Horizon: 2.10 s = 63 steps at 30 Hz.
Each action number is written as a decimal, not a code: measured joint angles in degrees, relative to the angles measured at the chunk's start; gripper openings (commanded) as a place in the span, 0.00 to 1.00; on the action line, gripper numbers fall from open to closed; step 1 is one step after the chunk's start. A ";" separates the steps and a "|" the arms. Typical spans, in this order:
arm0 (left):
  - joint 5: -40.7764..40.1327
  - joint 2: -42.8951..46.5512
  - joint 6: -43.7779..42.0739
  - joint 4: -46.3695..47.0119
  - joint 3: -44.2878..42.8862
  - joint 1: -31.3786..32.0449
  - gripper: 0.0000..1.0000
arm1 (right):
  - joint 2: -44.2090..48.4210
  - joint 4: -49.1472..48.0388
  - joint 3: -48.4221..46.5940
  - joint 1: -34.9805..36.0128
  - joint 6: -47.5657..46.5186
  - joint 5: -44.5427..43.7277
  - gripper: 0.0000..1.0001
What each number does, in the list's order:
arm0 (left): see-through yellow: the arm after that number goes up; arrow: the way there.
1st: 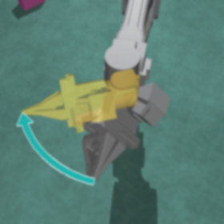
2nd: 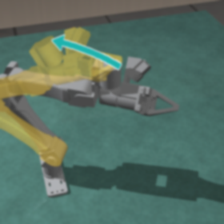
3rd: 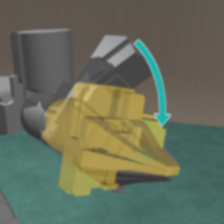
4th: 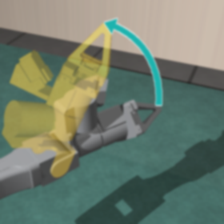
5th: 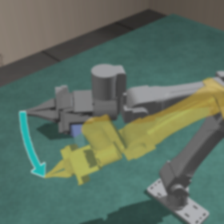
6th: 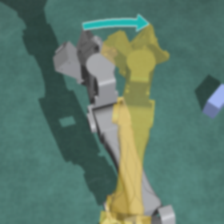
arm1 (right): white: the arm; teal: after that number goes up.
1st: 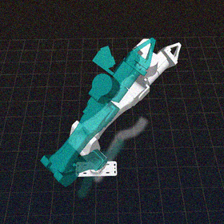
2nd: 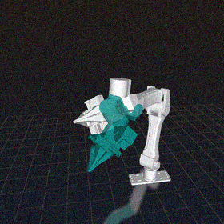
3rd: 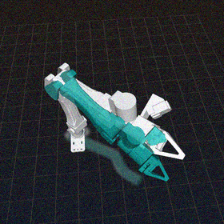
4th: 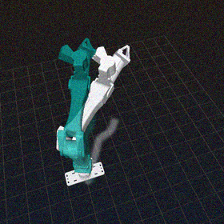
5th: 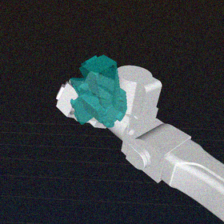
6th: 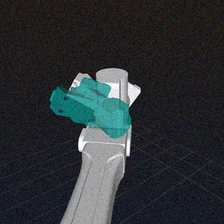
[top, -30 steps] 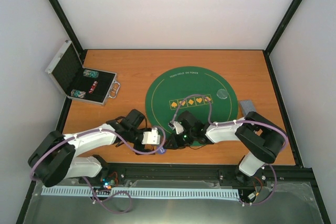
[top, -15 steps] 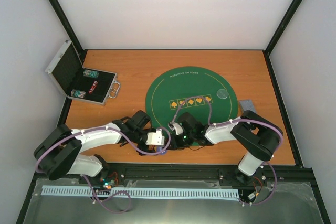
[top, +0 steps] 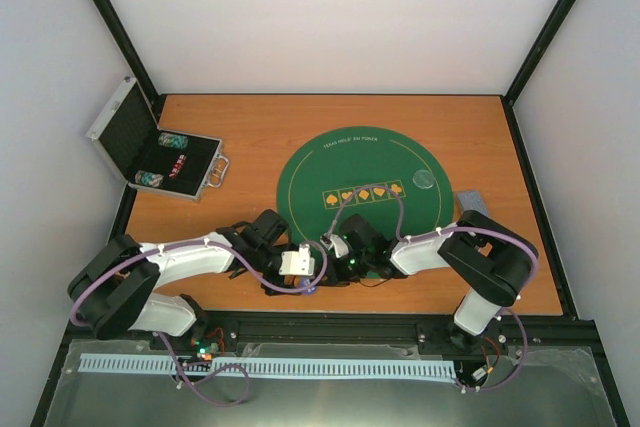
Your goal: Distribute texas hold em gaming equipment
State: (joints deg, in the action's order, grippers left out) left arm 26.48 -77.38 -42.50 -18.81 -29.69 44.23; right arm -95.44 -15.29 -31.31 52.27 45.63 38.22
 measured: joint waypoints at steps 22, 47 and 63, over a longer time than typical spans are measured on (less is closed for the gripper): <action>0.09 -0.90 0.26 -0.52 -0.83 0.04 0.79 | 4.09 0.96 0.72 0.00 -0.20 -0.39 0.03; 10.01 14.91 0.13 -14.58 -3.80 -5.86 0.83 | 6.40 7.67 -1.64 -0.92 -13.49 0.44 0.03; 14.25 9.64 2.64 -17.64 -8.48 -10.10 0.88 | 15.67 20.68 -5.44 -4.09 -19.71 -1.40 0.03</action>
State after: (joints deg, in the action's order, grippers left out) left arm 40.73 -67.75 -39.86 -36.45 -38.17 34.13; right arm -79.77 5.39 -36.75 48.18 25.91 36.82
